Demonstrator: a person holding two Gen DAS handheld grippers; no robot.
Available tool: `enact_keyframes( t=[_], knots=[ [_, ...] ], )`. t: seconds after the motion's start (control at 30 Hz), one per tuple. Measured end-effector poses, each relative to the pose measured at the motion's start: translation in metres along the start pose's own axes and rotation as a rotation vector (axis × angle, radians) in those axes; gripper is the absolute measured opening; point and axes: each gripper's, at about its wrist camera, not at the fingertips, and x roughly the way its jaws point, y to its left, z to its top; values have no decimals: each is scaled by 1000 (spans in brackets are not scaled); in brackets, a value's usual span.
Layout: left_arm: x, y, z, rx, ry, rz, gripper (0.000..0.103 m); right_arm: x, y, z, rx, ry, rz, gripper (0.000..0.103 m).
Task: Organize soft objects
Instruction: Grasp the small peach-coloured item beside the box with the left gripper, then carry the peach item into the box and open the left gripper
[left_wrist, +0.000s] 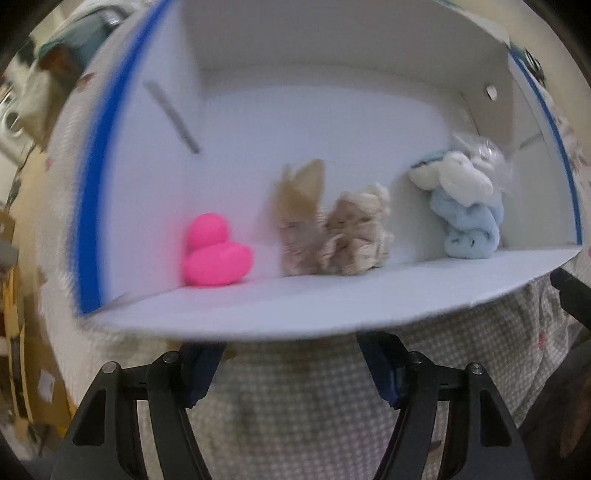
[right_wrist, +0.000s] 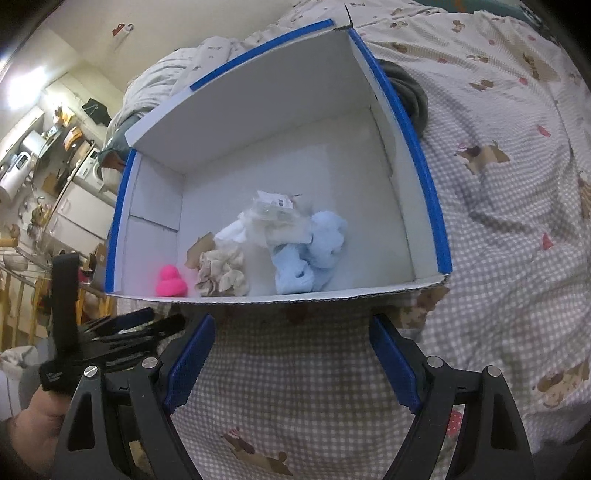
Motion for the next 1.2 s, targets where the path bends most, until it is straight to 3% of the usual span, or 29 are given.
enact_keyframes(
  t=[0.2,0.27,0.33,0.43,0.57,0.8,0.9,1.2],
  knots=[
    [30,-14,5,45,60,-32,65,9,-3,3,12,18,-13,90],
    [37,-16,4,71,65,-6,50,13,-5,4,22,28,-23,90],
    [38,-20,2,94,61,1,44,17,-8,5,41,40,-20,90],
    [35,-28,-2,141,52,1,20,20,-11,7,56,50,-17,90],
    [31,-25,-3,135,39,6,7,22,-8,8,54,52,-8,90],
    [9,7,-5,-13,3,-9,5,24,0,7,26,46,-15,90],
    [-4,16,-12,-68,36,-57,5,22,0,7,25,42,-14,90],
    [-69,34,-36,-110,-61,-86,5,18,12,2,0,39,42,90]
  ],
)
